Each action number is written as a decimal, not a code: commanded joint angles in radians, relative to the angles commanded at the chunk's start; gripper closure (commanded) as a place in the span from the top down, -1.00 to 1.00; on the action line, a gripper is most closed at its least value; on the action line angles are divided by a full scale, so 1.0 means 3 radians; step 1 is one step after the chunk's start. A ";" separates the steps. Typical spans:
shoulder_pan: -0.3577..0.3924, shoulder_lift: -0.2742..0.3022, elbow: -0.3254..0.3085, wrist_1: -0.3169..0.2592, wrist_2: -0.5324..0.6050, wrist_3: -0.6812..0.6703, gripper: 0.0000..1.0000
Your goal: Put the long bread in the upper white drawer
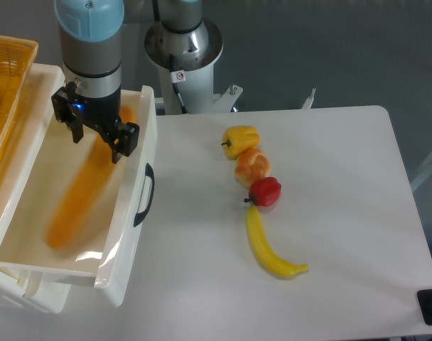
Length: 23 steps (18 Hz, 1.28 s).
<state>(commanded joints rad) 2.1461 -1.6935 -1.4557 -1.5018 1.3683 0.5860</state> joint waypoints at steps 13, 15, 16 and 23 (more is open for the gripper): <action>0.0940 0.0036 0.0133 0.0603 0.0450 0.0735 1.00; 0.1195 0.0031 0.0107 0.0603 0.0455 0.1052 1.00; 0.1293 0.0031 0.0097 0.0603 0.0455 0.1124 1.00; 0.1682 -0.0296 0.0087 0.0859 0.0481 0.1395 1.00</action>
<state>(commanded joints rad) 2.6506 -1.7823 -1.4297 -1.2441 1.5125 1.0046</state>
